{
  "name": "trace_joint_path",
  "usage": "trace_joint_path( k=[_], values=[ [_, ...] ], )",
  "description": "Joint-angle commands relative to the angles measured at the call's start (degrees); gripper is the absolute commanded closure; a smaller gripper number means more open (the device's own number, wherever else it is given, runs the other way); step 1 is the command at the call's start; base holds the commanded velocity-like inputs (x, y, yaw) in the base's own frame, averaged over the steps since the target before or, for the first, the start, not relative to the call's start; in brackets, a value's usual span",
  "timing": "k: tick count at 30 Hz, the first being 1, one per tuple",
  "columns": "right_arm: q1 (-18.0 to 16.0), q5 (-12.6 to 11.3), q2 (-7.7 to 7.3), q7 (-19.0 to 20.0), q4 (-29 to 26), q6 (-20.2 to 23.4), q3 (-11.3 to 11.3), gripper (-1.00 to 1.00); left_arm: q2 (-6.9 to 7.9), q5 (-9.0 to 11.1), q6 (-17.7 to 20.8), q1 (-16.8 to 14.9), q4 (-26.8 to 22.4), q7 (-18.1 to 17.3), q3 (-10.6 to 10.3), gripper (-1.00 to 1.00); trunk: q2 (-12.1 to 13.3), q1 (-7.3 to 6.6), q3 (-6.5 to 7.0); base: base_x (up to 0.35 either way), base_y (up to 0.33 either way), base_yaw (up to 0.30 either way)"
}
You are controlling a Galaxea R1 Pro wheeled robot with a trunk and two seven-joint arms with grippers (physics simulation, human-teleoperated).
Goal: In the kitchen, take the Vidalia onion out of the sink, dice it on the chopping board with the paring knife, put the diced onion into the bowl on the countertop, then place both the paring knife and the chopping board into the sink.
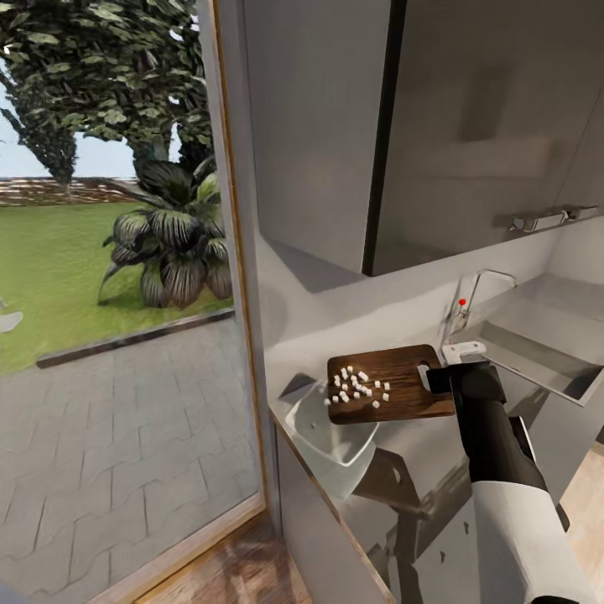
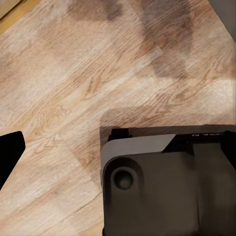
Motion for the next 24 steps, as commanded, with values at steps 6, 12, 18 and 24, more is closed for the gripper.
trace_joint_path(
  k=[6,12,18,24],
  values=[
    [-0.08,2.68,0.05,-0.10,-0.05,0.10,-0.16,1.00,-0.03,0.10,-0.43,-0.12,0.27,0.15,-0.47,-1.00,-0.14,0.04,-0.13,0.000,0.000,0.000],
    [-0.08,2.74,-0.02,-0.11,-0.03,0.10,-0.17,1.00,-0.03,0.10,-0.43,-0.12,0.27,0.15,-0.45,-1.00,-0.14,0.04,-0.13,0.000,0.000,0.000],
    [-0.08,2.82,0.04,-0.20,0.01,0.10,-0.17,1.00,-0.03,0.10,-0.43,-0.13,0.27,0.14,-0.43,-1.00,-0.14,0.04,-0.13,0.000,0.000,0.000],
    [-0.08,6.14,0.05,-0.20,-0.05,0.10,-0.02,1.00,-0.03,0.10,-0.43,-0.12,0.27,0.09,-0.43,-1.00,-0.14,0.04,-0.13,0.000,0.000,0.000]
  ],
)
